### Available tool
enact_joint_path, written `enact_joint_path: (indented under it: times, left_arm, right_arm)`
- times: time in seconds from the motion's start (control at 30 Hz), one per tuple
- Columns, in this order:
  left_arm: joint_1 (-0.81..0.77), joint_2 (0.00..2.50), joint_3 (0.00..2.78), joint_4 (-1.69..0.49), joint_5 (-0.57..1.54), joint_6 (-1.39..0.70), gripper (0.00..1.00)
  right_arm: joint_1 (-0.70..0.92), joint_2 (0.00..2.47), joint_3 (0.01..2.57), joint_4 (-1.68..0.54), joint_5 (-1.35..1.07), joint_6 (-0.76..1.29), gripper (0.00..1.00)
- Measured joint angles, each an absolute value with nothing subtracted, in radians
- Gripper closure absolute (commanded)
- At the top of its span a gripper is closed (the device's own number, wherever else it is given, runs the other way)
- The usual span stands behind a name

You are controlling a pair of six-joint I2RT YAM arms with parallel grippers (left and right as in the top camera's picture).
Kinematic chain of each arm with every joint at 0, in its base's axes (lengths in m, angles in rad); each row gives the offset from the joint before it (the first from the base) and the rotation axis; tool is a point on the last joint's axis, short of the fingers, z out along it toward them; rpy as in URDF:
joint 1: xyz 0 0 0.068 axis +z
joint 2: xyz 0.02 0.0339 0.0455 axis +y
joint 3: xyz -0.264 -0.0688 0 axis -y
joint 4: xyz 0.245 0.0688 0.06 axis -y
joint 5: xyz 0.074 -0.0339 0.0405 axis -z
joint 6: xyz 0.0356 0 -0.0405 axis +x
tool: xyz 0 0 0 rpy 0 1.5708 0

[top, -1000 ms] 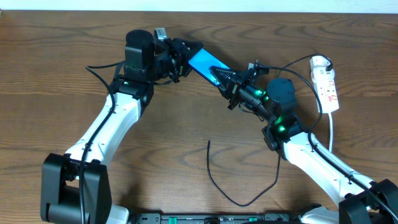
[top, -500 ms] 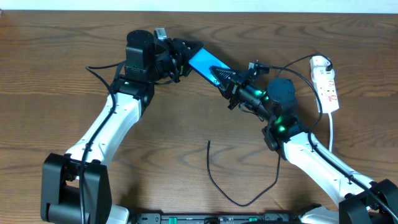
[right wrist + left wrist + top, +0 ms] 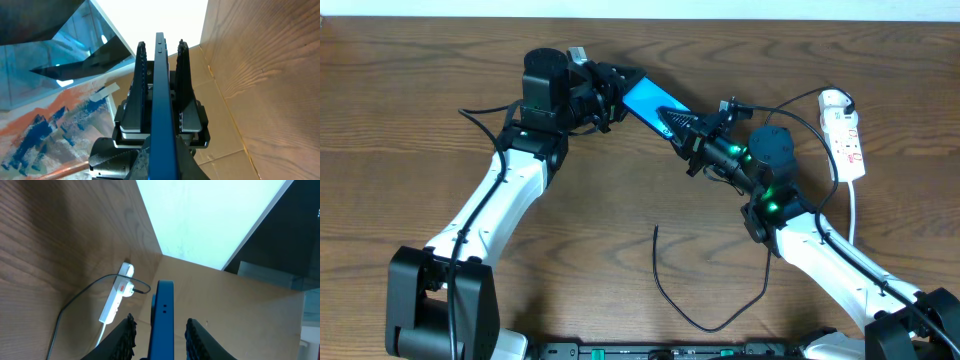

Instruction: Plug charger to phone and switch on socket

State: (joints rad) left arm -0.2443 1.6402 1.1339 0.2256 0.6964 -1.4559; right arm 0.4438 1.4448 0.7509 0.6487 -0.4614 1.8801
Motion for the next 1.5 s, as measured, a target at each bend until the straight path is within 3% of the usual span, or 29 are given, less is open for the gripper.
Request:
enact_joint_path:
  times: [0.77,1.13,1.5]
  left_arm:
    - [-0.244,1.640,1.134,0.226,0.673,-1.463,0.70]
    - [-0.244,1.640,1.134,0.226,0.648,-1.465,0.85]
    - [-0.244,1.640,1.134,0.226,0.647,-1.466,0.89]
  right_arm:
    - [0.444,1.445,0.751,0.649,-0.461,1.880,0.99]
    - [0.444,1.445,0.751,0.649,-0.461,1.880,0.99]
    - [0.444,1.445,0.751,0.648,-0.461,1.872,0.99]
